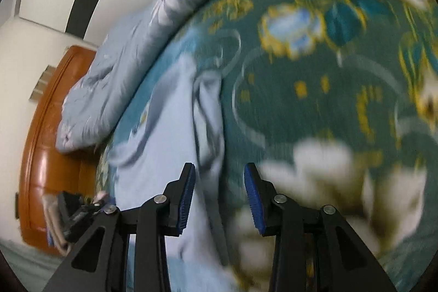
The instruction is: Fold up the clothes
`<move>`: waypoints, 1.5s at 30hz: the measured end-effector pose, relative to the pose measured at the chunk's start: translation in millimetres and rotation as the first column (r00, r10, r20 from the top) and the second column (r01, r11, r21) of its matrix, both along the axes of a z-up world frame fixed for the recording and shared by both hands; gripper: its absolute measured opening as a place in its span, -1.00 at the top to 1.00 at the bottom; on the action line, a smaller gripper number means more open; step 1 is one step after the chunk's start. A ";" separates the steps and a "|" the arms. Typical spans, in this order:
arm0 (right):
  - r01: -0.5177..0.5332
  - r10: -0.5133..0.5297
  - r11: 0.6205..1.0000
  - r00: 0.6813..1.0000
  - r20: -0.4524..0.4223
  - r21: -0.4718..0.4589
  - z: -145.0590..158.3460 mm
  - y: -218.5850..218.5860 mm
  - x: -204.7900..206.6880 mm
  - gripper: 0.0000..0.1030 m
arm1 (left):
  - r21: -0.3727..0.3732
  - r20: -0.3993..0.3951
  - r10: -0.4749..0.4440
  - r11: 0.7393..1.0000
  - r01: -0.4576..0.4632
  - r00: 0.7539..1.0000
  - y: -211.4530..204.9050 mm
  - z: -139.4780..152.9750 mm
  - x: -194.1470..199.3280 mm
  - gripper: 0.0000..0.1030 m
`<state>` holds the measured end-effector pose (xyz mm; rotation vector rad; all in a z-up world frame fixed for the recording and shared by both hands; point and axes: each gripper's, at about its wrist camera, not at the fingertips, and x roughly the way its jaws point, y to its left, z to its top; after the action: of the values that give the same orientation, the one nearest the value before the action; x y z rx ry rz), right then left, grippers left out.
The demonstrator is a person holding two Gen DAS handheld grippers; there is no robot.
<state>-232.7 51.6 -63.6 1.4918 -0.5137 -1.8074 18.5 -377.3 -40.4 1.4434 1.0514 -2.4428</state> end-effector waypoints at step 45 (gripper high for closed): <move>0.147 -0.142 0.986 0.988 0.059 -0.083 -15.8 28.1 69.9 0.13 | 0.214 -0.032 0.293 0.936 -0.280 0.955 48.3 -23.5 67.1 0.04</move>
<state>-162.8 79.6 -79.5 1.4785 -0.7351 -1.8342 85.6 -329.0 -63.9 1.1674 1.4550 -2.2378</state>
